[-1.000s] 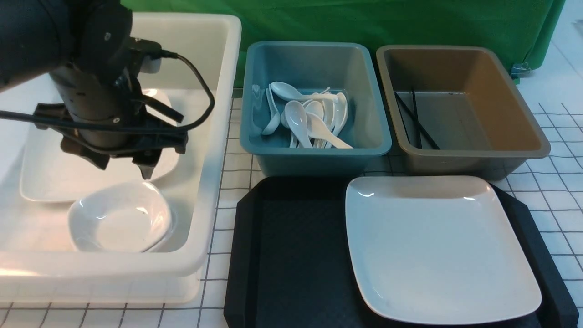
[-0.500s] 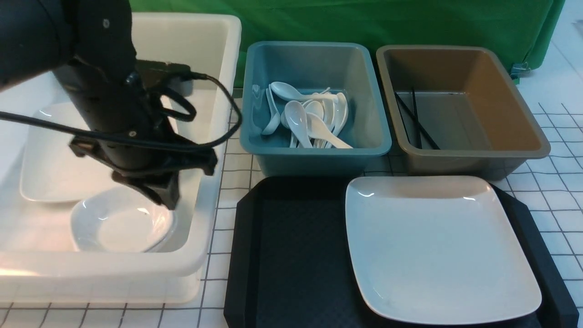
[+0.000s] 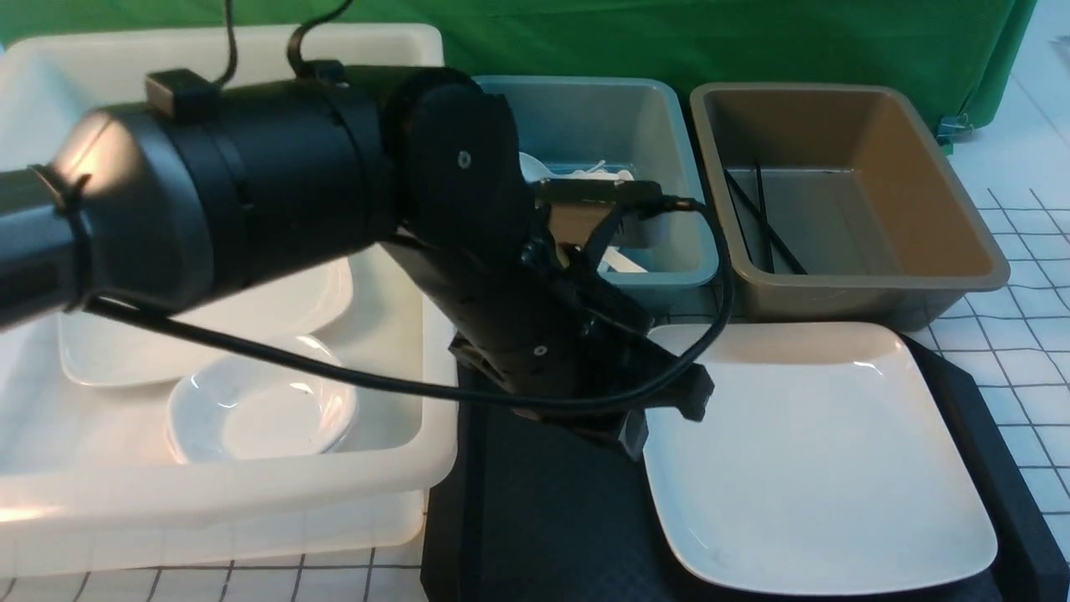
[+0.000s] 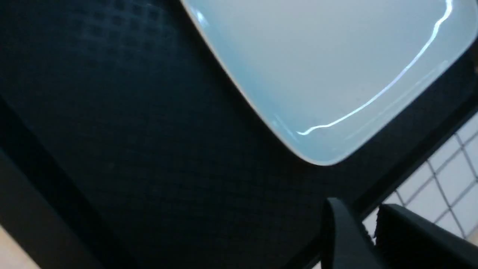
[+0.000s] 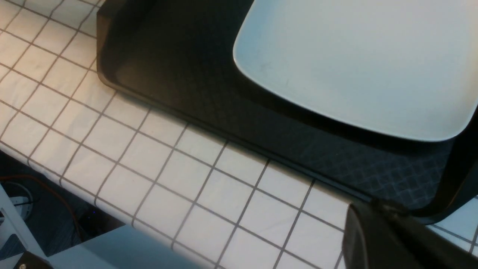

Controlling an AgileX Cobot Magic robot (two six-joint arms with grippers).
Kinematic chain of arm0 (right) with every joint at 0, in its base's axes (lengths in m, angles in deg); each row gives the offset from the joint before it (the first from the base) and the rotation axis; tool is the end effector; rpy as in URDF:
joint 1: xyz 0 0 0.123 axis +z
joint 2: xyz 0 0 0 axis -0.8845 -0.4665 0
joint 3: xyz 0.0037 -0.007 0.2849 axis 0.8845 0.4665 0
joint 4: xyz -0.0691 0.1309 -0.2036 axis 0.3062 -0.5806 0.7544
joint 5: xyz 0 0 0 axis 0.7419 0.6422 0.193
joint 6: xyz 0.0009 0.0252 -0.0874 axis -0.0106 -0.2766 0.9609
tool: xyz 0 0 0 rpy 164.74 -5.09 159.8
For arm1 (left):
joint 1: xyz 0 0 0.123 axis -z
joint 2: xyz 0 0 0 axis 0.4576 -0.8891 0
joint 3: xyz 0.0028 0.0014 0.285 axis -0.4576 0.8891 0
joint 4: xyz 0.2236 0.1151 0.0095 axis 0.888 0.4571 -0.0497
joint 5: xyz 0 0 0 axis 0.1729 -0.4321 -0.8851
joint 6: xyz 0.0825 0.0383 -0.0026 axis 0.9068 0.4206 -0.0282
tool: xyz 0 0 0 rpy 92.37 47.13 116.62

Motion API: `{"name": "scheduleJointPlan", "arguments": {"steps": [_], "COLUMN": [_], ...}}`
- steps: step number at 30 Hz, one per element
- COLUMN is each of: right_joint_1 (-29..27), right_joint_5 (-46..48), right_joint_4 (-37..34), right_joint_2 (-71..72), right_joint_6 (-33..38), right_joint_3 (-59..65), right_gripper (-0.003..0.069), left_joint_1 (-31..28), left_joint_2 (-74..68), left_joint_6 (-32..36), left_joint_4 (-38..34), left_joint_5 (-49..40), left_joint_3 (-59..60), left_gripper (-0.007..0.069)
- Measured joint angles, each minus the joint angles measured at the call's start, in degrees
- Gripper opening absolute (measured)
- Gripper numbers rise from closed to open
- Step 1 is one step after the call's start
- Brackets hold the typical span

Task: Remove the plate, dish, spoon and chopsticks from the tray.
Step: Use the left arm to grab a plate from the dinner plate

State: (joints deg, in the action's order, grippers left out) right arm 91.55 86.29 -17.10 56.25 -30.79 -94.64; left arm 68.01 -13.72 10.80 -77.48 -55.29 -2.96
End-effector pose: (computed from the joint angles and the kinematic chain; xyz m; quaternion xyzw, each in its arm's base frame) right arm 0.0586 0.0329 0.3372 -0.1999 0.8776 0.1239 0.4177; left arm 0.2578 -0.2472 0.2806 0.2140 0.9479 -0.1929 0.1359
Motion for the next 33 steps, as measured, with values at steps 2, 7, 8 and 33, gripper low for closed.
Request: {"name": "scheduleJointPlan", "arguments": {"steps": [2, 7, 8, 33], "right_joint_1": [0.00, 0.00, 0.00, 0.00], "right_joint_5": [0.27, 0.27, 0.27, 0.27], "right_joint_4": [0.00, 0.00, 0.00, 0.00], "right_joint_2": [0.00, 0.00, 0.00, 0.00], "right_joint_6": [-0.14, -0.20, -0.20, -0.36], "right_joint_3": [0.00, 0.00, 0.00, 0.00], "right_gripper": [0.0030, 0.0030, 0.0030, 0.0034], "left_joint_1": [-0.11, -0.27, -0.27, 5.96], "left_joint_2": [0.77, 4.48, 5.27, -12.17], "left_joint_6": [-0.84, -2.95, -3.52, -8.26], "left_joint_4": [2.32, 3.53, 2.39, -7.90], "left_joint_5": [0.00, -0.11, -0.11, 14.46], "left_joint_3": [0.00, 0.00, 0.00, 6.32], "left_gripper": [0.0242, 0.0298, 0.0302, 0.0497]}}
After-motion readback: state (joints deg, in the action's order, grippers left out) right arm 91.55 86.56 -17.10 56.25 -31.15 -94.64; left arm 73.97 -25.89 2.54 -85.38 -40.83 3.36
